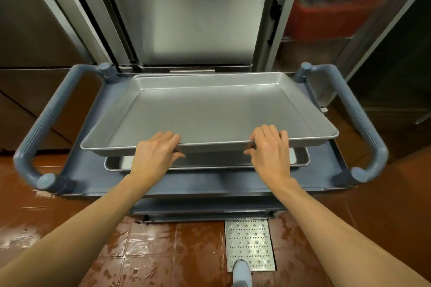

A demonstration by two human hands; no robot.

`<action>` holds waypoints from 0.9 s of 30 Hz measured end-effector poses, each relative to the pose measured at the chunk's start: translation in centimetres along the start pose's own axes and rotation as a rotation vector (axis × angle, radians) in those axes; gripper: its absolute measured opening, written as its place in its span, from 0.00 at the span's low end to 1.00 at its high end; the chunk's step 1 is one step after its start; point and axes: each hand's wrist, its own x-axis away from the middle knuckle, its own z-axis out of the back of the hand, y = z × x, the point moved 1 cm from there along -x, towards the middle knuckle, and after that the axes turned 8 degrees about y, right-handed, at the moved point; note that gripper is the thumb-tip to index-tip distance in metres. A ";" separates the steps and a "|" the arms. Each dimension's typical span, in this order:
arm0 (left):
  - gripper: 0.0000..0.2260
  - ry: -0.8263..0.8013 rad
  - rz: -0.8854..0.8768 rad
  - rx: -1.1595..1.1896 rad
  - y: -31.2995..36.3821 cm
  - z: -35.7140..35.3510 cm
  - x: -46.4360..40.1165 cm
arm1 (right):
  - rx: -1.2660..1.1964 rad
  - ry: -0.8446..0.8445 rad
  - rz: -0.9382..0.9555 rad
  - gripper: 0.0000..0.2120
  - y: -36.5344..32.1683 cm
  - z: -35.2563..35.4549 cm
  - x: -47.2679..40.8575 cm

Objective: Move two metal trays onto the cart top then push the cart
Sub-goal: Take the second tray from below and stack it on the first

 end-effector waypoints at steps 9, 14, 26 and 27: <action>0.11 -0.132 -0.009 0.018 -0.5 -4.0 1.3 | 0.038 -0.220 0.022 0.07 0.7 -4.3 1.4; 0.09 -0.226 0.034 -0.058 -0.9 -6.4 2.8 | 0.054 -0.270 0.051 0.12 1.2 -6.4 2.5; 0.07 -0.132 0.090 0.310 -1.5 -9.1 4.2 | -0.288 -0.309 0.030 0.04 4.2 -7.9 3.5; 0.08 -0.145 0.108 0.333 -1.7 -9.4 4.3 | -0.316 -0.345 0.024 0.05 4.3 -7.9 3.6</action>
